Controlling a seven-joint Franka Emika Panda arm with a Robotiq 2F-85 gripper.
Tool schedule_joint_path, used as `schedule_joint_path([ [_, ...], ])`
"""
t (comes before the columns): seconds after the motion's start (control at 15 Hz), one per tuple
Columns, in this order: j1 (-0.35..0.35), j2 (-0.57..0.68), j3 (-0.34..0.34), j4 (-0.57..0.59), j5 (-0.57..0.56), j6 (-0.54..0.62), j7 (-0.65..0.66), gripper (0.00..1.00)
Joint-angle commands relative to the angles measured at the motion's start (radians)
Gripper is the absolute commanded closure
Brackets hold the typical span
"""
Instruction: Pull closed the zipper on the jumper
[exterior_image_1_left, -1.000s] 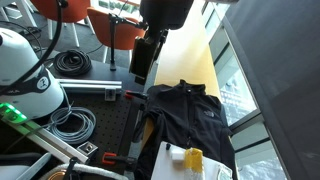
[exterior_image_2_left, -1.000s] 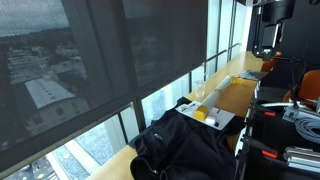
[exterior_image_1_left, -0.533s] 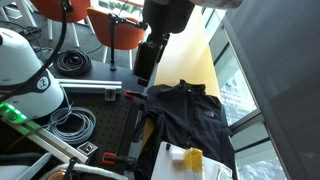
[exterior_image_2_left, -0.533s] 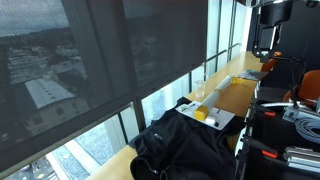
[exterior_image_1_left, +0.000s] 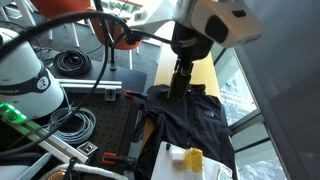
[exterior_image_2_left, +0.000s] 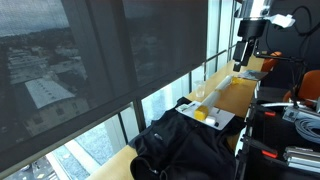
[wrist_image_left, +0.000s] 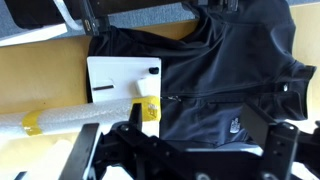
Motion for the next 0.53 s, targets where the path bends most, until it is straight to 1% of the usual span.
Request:
schedule_joint_path([
  [0.0, 0.01, 0.173, 0.021, 0.106, -0.004, 0.084, 0.005, 0.0],
  [0.2, 0.024, 0.302, 0.032, 0.196, -0.009, 0.115, 0.006, 0.0],
  [0.47, 0.035, 0.484, 0.02, 0.339, -0.015, 0.126, 0.0, 0.0],
])
